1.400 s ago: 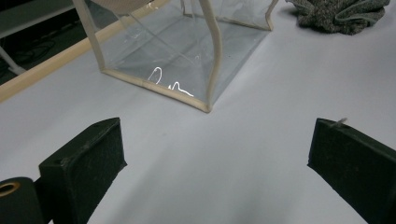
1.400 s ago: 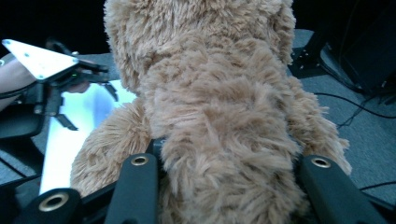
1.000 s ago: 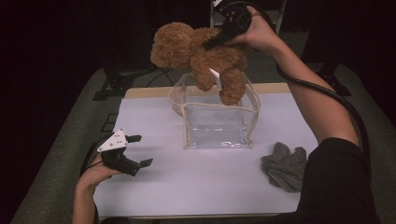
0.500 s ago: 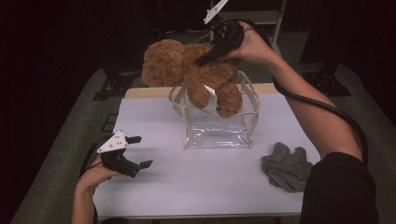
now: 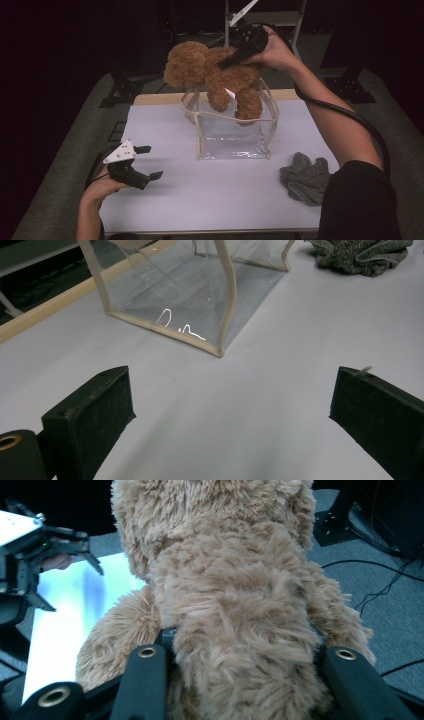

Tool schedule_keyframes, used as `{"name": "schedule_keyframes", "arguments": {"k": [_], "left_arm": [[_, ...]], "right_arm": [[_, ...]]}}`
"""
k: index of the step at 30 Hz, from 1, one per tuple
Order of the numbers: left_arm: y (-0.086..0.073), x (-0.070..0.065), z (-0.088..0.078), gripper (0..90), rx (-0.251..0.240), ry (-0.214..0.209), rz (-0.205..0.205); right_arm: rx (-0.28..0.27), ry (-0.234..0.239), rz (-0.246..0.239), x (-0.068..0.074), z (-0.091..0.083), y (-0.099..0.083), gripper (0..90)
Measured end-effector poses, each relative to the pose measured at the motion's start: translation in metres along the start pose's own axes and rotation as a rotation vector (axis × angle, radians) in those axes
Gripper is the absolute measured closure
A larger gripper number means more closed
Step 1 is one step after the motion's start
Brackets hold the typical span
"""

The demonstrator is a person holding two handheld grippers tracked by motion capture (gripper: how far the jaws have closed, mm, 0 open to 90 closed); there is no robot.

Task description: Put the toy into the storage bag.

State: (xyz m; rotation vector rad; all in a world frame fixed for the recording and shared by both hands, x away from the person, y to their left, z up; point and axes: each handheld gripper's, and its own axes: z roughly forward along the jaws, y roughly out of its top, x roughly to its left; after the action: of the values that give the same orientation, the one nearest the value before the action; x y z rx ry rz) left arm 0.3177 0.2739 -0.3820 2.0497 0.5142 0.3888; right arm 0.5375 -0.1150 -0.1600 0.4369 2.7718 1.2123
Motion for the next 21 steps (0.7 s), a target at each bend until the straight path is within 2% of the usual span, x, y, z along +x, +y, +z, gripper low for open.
{"name": "schedule_keyframes", "arguments": {"k": [6, 10, 21], "left_arm": [[-0.001, 0.0, 0.002, 2.9, 0.011, -0.006, 0.001], [-0.001, 0.0, 0.003, 2.9, 0.01, -0.008, 0.001], [-0.001, -0.002, 0.004, 2.9, 0.016, -0.016, 0.01]], "right_arm": [[0.001, -0.028, 0.028, -0.012, -0.004, -0.011, 55.0], [-0.002, -0.03, 0.036, -0.013, -0.001, -0.02, 54.9], [0.028, -0.022, 0.031, -0.001, 0.012, -0.039, 54.8]]}}
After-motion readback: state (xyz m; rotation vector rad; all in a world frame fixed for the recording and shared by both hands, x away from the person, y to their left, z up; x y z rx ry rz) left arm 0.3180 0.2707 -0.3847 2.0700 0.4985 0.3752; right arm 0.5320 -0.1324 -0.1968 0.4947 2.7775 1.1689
